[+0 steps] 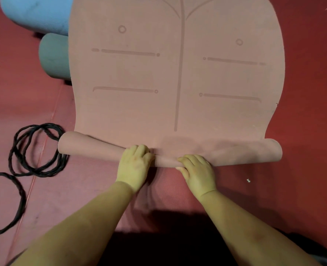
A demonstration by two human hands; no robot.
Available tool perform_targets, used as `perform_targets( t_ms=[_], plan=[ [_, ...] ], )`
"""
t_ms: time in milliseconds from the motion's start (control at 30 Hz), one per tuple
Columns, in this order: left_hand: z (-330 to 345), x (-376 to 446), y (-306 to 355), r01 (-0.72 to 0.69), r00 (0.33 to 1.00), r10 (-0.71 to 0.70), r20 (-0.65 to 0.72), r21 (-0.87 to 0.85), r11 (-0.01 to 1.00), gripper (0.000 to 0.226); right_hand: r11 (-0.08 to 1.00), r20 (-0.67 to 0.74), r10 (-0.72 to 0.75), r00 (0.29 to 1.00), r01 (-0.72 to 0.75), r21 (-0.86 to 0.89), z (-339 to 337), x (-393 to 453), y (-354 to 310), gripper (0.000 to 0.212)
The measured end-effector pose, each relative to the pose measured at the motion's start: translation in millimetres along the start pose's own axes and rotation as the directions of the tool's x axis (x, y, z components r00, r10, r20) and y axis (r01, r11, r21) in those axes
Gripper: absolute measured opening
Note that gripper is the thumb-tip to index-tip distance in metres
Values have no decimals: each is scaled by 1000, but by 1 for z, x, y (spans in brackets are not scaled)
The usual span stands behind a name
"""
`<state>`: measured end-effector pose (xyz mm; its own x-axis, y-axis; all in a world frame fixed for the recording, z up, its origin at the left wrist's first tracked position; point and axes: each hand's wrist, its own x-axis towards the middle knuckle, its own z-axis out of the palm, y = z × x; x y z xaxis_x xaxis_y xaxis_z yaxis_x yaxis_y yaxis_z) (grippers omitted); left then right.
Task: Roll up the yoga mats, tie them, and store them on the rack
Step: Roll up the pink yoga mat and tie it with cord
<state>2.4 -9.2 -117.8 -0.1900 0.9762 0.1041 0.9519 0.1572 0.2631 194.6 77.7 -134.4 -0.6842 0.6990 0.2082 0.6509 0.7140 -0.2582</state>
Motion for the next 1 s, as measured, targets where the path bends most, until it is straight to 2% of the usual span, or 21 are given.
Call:
perform_targets(
  t_ms=[200, 267, 333, 433, 567, 633, 733, 833, 900, 1000],
  plan=[
    [6, -21, 3, 2, 1000, -3, -22, -45, 999, 32, 993, 129, 79, 988, -90, 77, -8, 13, 2, 26],
    [3, -11, 3, 52, 999, -51, 15, -61, 997, 31, 985, 186, 95, 978, -120, 126, -11, 18, 4, 19],
    [-1, -2, 1, 85, 994, -79, 75, -84, 993, 32, 979, 200, 114, 973, -144, 143, -13, 20, 5, 21],
    [-8, 9, -3, 155, 982, -140, 125, -119, 981, 22, 989, 92, 109, 990, -117, 85, -13, 18, 1, 29],
    [-10, 28, -3, 255, 951, -221, 216, -144, 956, 21, 998, -128, 60, 990, -57, 27, -5, 15, -6, 16],
    [-12, 37, -5, 302, 928, -254, 273, -151, 941, 20, 1000, -136, 15, 991, -12, 23, -1, 10, -5, 16],
    [-14, 47, -8, 351, 893, -283, 350, -149, 924, 16, 1000, -69, -9, 998, 7, -25, 1, 11, -2, 38],
    [-16, 51, -7, 349, 889, -276, 366, -150, 925, 16, 999, -12, 20, 1000, -20, 41, 1, 19, 1, 40],
    [-14, 47, -7, 293, 912, -240, 333, -120, 949, 19, 996, 51, 24, 998, -28, 80, 0, 23, 5, 38],
    [-11, 30, -3, 128, 982, -113, 153, -93, 987, 25, 992, 120, 3, 993, -18, 128, -3, 28, 12, 34]
  ],
)
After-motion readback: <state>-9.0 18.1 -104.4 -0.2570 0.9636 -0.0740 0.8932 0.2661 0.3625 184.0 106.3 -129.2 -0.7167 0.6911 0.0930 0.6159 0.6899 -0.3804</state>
